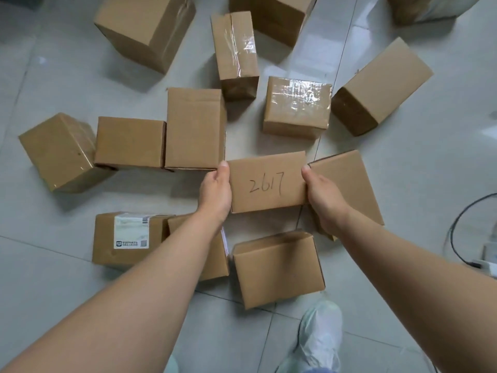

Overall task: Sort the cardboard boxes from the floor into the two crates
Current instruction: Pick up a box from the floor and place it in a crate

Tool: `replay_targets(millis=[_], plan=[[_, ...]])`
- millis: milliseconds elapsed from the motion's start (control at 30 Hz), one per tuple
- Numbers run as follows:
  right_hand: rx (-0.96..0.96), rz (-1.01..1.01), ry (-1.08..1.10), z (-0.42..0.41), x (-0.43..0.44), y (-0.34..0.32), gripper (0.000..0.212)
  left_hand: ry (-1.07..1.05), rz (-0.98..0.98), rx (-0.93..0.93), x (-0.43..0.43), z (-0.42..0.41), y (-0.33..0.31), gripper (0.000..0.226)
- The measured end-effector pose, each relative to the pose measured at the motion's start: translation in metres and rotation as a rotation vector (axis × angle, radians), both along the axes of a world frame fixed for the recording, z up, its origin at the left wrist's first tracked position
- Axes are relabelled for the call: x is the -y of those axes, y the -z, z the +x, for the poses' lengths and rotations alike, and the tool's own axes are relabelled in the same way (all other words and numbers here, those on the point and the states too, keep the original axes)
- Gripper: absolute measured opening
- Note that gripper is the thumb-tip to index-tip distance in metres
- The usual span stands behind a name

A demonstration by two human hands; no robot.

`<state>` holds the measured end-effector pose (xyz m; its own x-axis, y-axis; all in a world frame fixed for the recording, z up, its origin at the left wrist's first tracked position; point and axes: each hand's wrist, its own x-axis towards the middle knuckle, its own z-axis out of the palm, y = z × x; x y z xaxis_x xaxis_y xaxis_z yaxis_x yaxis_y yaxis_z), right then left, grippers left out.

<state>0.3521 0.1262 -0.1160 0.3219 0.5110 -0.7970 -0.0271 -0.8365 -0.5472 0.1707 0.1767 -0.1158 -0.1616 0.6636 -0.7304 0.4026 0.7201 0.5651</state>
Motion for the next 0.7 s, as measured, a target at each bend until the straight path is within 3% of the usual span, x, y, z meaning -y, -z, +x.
replay_targets(millis=[67,167,333,533,700], plan=[[0.026,-0.053,-0.007,0.001,0.0,0.019,0.059,-0.062,-0.075,0.025,0.001,0.004,0.02,0.053],[0.006,-0.109,0.04,-0.001,-0.001,0.034,0.065,-0.242,-0.194,0.142,0.003,0.01,0.032,0.044],[0.006,-0.095,0.074,-0.003,-0.004,0.001,0.061,-0.236,-0.196,0.163,-0.002,0.01,-0.003,0.04],[0.068,-0.01,0.102,-0.003,-0.03,-0.129,0.029,-0.173,-0.038,0.124,-0.029,0.001,-0.123,0.047],[0.163,0.138,0.151,-0.014,-0.082,-0.277,0.037,-0.198,0.124,0.113,-0.073,-0.008,-0.275,0.041]])
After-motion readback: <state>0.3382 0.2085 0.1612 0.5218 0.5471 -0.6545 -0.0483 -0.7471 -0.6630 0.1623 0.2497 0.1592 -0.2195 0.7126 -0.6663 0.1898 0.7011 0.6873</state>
